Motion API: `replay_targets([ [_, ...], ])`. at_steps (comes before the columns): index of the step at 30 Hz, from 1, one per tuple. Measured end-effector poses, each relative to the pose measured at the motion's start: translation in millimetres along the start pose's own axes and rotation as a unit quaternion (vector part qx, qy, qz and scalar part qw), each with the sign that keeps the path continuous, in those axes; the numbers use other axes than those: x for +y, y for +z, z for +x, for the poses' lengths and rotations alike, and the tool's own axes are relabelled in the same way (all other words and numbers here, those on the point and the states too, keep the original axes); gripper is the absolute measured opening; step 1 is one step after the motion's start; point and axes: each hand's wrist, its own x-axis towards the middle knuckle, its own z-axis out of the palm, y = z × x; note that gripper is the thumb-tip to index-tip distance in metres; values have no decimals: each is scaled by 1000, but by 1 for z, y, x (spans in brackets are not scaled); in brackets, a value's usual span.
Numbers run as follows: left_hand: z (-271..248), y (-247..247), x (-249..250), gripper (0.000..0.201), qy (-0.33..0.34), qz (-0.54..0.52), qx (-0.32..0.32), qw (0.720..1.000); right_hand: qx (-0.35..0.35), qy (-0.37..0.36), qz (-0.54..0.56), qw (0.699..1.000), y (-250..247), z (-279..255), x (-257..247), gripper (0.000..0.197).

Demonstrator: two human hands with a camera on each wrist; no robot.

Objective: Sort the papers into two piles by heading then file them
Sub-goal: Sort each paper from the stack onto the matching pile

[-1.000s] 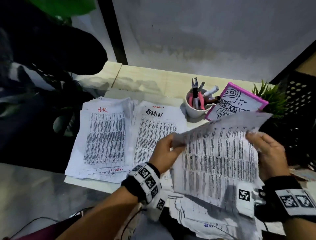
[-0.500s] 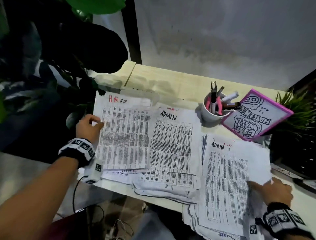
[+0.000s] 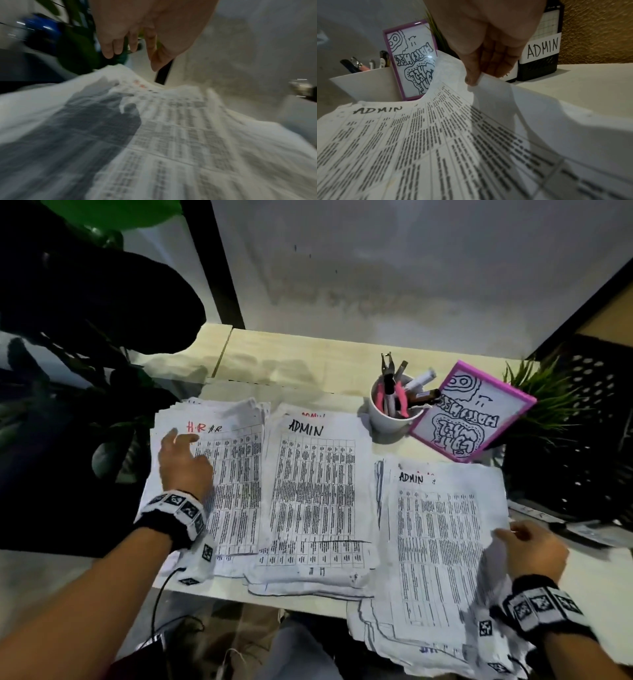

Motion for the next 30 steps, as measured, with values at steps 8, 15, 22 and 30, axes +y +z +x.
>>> replay_targets([
  [8,-98,78,124,34,184,-178,-203,945,1,-86,27,996,-22,-2,12,8],
  [15,-157,136,170,26,157,-160,-290,931,-44,3,315,948,-40,-4,23,40],
  [22,-173,168,178,39,62,-84,-296,949,-107,-35,391,913,-50,-8,38,43],
  [30,-185,184,195,87,105,110,-297,943,-179,9,431,885,-51,-15,40,60],
])
